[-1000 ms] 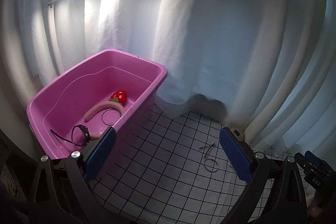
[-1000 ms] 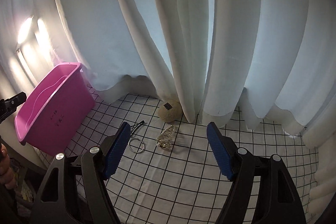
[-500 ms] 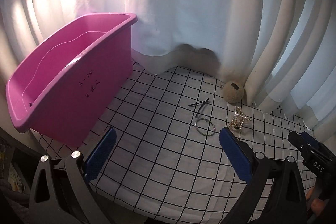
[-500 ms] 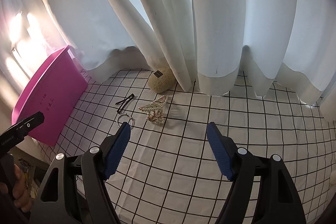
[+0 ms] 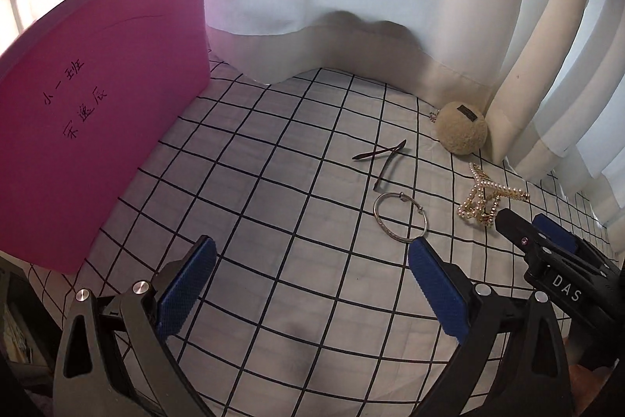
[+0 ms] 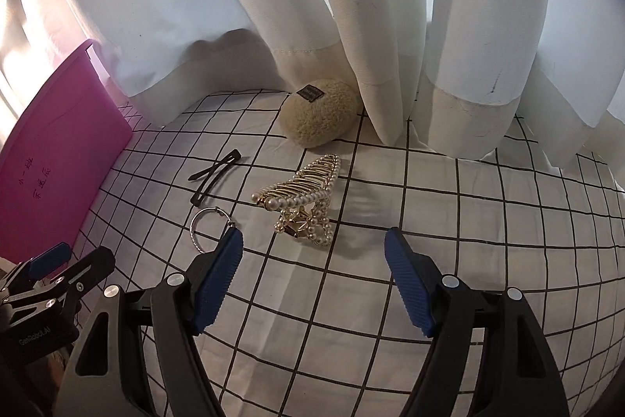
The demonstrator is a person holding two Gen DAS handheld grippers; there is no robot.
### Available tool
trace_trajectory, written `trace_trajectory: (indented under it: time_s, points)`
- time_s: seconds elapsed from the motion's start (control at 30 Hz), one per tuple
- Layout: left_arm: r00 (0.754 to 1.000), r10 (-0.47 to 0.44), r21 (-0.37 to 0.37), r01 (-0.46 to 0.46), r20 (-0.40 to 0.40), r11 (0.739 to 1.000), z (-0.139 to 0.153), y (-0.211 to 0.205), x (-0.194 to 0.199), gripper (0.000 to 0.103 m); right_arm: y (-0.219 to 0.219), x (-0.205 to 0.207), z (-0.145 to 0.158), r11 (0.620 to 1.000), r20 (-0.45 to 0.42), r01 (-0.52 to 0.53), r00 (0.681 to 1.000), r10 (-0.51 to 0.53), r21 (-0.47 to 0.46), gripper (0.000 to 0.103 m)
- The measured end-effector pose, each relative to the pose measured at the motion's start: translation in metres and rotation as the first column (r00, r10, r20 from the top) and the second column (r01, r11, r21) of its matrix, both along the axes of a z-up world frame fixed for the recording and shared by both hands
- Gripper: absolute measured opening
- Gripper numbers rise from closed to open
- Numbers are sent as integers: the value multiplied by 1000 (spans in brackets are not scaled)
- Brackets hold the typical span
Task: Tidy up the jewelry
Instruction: 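Move both tools back over the table toward the bangle and pearl clip, then grasp the silver bangle with the left tool while the right tool grips the pearl hair clip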
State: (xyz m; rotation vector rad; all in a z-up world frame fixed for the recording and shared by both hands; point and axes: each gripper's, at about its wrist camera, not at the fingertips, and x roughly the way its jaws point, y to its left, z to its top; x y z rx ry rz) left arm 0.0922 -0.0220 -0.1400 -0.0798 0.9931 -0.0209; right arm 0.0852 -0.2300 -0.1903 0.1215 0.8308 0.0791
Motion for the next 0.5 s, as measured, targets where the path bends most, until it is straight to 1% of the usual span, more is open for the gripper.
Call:
trace_trajectory:
  time_s: [0.07, 0.17, 0.3, 0.43, 0.5]
  points:
    - [1000, 27, -2, -27, 3, 1000, -6, 1, 1, 97, 1, 10, -7, 1000, 0, -7, 1000, 7, -9, 72]
    - [998, 69, -27, -69, 12, 997, -16, 0, 0, 97, 3, 24, -17, 999, 3, -8, 1000, 8, -35, 72]
    - [995, 98, -44, -98, 7, 994, -30, -5, 0, 97, 4, 39, -29, 997, -7, -17, 1000, 17, -74, 72]
    - [992, 123, -72, -123, -2, 990, -38, -10, 2, 97, 4, 46, -30, 993, 11, -51, 999, 52, -104, 72]
    - [991, 132, -78, -133, -12, 988, -43, -13, 4, 97, 1, 48, -30, 992, 15, -67, 998, 69, -104, 72]
